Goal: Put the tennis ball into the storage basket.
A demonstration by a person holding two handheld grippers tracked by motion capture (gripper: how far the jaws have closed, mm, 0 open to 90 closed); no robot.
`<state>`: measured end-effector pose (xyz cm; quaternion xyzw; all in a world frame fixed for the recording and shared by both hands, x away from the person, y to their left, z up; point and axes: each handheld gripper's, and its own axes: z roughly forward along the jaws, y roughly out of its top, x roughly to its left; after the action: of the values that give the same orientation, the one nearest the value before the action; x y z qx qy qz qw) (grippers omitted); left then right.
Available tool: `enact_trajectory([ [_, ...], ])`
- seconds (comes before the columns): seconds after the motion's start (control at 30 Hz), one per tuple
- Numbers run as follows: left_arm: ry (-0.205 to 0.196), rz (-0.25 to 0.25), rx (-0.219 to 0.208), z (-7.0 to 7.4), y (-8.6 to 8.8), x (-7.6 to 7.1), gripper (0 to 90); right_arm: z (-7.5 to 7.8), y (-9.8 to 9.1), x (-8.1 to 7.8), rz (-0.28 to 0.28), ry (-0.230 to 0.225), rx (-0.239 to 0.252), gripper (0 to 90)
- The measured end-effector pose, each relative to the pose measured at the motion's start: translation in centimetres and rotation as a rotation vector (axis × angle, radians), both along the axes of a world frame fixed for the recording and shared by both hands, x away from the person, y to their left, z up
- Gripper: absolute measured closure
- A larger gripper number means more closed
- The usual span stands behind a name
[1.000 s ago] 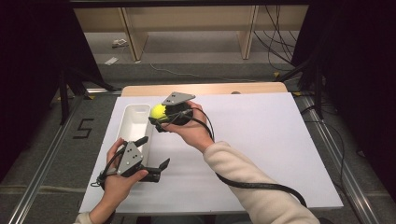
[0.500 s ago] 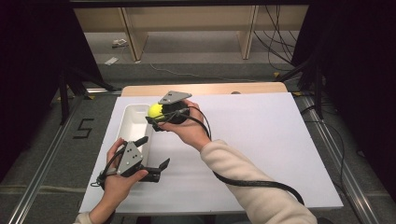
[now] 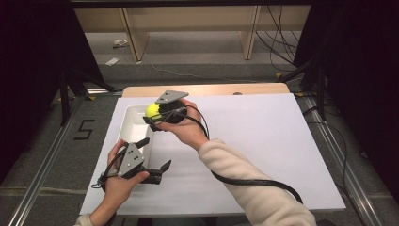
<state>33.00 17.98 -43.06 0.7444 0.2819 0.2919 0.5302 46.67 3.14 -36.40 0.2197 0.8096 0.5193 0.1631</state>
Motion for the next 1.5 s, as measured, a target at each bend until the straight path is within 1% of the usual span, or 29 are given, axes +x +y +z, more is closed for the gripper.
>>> enact_trajectory([
  [0.53,0.001,-0.003,0.001,0.0,-0.1,0.0,0.0,0.4,1.0,0.6,0.015,0.003,-0.003,26.8],
  [0.97,-0.001,-0.004,0.004,0.0,-0.1,0.0,0.0,0.7,1.4,0.9,0.015,0.006,-0.001,26.8],
  [1.3,-0.001,-0.007,0.003,0.0,-0.1,-0.1,0.0,0.4,2.1,1.1,0.023,0.021,-0.006,26.8],
  [1.5,-0.001,-0.008,0.005,0.0,-0.1,-0.1,0.0,0.4,2.5,1.3,0.028,0.021,-0.007,26.8],
])
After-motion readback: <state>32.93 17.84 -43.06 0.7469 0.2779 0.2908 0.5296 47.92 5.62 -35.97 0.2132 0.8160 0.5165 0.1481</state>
